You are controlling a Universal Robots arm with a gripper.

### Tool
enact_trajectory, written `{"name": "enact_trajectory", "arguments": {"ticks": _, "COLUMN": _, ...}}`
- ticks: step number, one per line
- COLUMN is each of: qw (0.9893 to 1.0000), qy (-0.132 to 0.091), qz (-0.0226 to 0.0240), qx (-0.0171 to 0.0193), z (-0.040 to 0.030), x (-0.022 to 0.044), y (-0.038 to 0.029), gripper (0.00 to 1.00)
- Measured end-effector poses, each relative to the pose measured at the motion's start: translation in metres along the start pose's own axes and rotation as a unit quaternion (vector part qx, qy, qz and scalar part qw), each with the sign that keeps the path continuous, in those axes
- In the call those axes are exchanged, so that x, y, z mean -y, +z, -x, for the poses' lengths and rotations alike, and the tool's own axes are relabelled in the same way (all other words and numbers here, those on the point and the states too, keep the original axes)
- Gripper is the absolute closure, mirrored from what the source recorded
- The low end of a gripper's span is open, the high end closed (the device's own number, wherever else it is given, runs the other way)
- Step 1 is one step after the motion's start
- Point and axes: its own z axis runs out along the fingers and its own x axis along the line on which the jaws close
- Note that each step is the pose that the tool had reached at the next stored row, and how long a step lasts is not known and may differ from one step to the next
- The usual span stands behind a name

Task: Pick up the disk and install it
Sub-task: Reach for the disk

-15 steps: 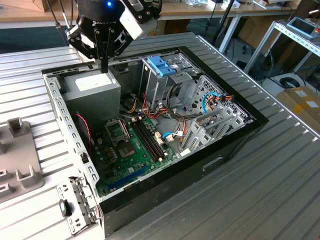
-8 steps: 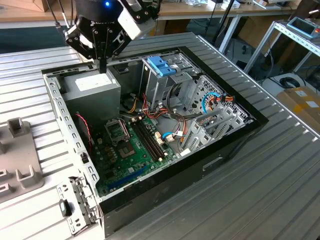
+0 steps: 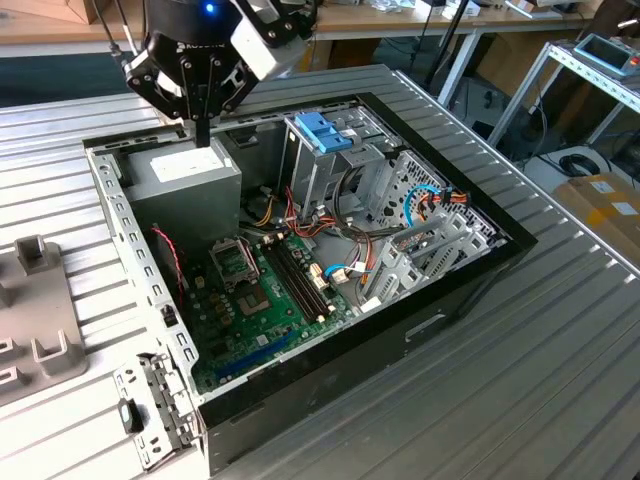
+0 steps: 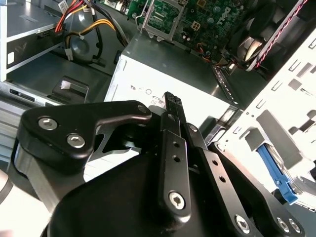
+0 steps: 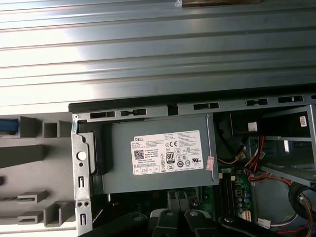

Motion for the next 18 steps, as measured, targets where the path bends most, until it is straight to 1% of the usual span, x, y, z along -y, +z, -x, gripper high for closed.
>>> {"name": "enact_trajectory", "arguments": {"ticks": 18, "qw": 1.0, "qy": 0.0, "qz": 0.0, "qx": 0.0, "z": -0.0075, "x": 0.0006, "y": -0.0002, "gripper": 0.9}}
